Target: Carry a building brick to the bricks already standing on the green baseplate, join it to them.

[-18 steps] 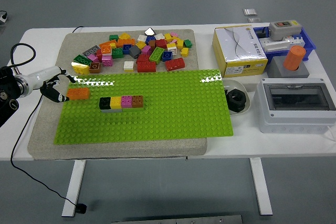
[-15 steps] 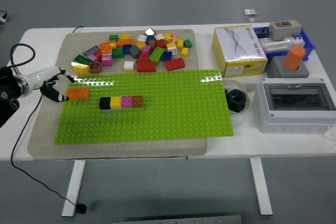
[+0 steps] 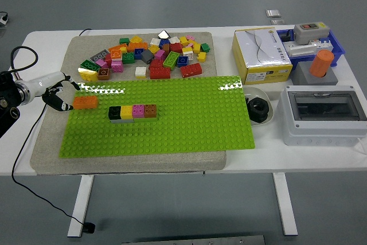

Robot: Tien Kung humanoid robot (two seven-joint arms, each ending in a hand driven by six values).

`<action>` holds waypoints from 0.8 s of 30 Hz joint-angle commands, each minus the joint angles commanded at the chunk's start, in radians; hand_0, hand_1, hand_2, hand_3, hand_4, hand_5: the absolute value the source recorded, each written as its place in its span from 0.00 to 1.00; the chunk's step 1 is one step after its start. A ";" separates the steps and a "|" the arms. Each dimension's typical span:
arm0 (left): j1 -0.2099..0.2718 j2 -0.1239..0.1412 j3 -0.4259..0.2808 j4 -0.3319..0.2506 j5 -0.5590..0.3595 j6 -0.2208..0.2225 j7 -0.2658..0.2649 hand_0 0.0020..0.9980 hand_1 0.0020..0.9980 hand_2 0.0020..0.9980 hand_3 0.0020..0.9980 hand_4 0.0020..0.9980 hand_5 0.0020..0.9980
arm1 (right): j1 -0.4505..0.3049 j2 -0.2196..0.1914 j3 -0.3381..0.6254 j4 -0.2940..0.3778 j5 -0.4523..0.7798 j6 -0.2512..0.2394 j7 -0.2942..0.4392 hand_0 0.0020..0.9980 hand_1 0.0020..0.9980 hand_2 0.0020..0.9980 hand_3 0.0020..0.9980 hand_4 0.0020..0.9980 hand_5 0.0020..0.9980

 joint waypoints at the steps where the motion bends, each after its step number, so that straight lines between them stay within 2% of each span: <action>1: 0.002 0.003 -0.008 -0.011 0.009 0.001 0.000 0.14 0.00 0.01 0.72 0.85 0.00 | 0.000 0.000 0.000 0.000 0.000 0.000 0.000 0.63 0.47 0.62 0.71 0.75 0.88; 4: 0.020 0.020 -0.055 -0.067 0.056 0.006 0.002 0.14 0.00 0.01 0.72 0.85 0.00 | -0.002 0.000 -0.001 0.000 -0.001 0.000 -0.002 0.63 0.47 0.62 0.71 0.75 0.88; 5: 0.033 0.030 -0.076 -0.090 0.075 0.008 0.003 0.14 0.00 0.02 0.71 0.93 0.00 | -0.003 0.000 -0.001 0.000 -0.001 0.001 -0.002 0.63 0.47 0.62 0.71 0.75 0.88; 10: 0.117 0.080 -0.190 -0.217 0.150 0.011 0.012 0.14 0.00 0.02 0.71 0.93 0.00 | -0.011 0.000 -0.005 0.000 0.011 -0.001 0.003 0.63 0.47 0.62 0.71 0.75 0.88; 11: 0.137 0.089 -0.212 -0.241 0.162 0.011 0.014 0.13 0.00 0.02 0.72 0.99 0.00 | -0.012 0.000 -0.005 0.000 0.012 -0.002 0.004 0.63 0.47 0.62 0.71 0.75 0.88; 16: 0.233 0.124 -0.325 -0.371 0.205 0.012 0.021 0.13 0.00 0.02 0.72 0.99 0.00 | -0.018 0.002 -0.004 0.000 0.018 -0.003 0.005 0.63 0.47 0.62 0.71 0.75 0.88; 24: 0.349 0.182 -0.484 -0.551 0.225 0.009 0.030 0.14 0.00 0.03 0.72 1.00 0.01 | -0.026 0.009 0.017 0.000 0.000 -0.003 0.000 0.63 0.47 0.63 0.71 0.74 0.89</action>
